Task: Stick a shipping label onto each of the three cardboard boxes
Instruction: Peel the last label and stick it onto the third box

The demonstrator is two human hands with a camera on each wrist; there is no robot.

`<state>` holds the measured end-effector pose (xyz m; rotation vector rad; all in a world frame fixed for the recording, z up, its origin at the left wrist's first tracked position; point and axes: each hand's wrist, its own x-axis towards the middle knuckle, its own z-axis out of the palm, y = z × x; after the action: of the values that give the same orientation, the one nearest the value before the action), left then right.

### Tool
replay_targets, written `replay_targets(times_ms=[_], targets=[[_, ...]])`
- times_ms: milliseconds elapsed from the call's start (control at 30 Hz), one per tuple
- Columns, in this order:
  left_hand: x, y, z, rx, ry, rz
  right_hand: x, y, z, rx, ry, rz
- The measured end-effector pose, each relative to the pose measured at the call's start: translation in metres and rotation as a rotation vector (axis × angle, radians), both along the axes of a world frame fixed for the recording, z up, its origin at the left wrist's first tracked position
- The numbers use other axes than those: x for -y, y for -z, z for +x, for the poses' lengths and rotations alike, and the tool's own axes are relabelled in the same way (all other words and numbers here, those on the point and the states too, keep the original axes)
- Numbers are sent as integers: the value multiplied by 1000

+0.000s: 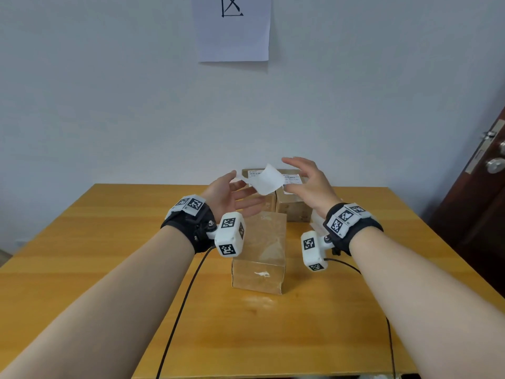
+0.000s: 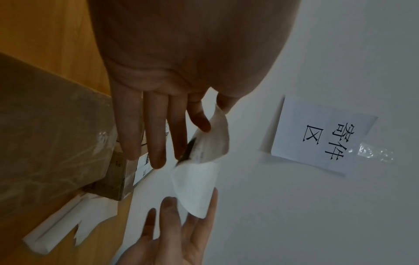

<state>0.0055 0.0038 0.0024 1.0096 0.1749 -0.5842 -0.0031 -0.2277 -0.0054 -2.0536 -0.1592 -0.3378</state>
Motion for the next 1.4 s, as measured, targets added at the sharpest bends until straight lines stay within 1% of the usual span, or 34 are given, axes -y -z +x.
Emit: replay_targets(times_ms=[67, 167, 367, 433, 500, 600, 733, 833, 933, 1000, 1067, 1100, 1167, 1200, 1300, 1400], targets=[[-6, -1, -3, 18, 34, 26, -5, -2, 0, 60, -46, -25], [-12, -2, -7, 26, 65, 45, -11, -8, -1, 91, -85, -32], [-25, -7, -11, 14, 68, 37, -20, -17, -2, 108, -13, 92], [-29, -8, -11, -2, 42, 44, -20, -19, -3, 112, -13, 131], [-31, -8, -13, -9, -20, 70, -19, -20, -4, 103, -21, 193], [-30, -9, -18, 11, -96, 168, -19, -24, -6, 44, -13, 310], [-30, -9, -21, 14, -141, 229, -18, -26, -5, -10, 31, 346], [-30, -9, -19, 102, -249, 277, -18, -28, -7, -15, 52, 331], [-25, -14, -19, 304, -322, 429, -21, -32, -11, -38, 19, 290], [-18, -18, -22, 518, -306, 601, -25, -35, -13, -57, -10, 243], [-10, -19, -25, 732, -218, 745, -28, -37, -16, -83, -42, 197], [-6, -19, -26, 791, -160, 787, -30, -38, -17, -94, -59, 181], [-1, -18, -28, 794, -76, 810, -32, -38, -19, -102, -90, 148], [0, -17, -29, 782, -61, 818, -32, -37, -19, -102, -97, 141], [0, -10, -28, 767, -76, 832, -30, -34, -16, -130, -100, 177], [-2, -8, -30, 757, -105, 786, -26, -29, -16, -255, -92, 233]])
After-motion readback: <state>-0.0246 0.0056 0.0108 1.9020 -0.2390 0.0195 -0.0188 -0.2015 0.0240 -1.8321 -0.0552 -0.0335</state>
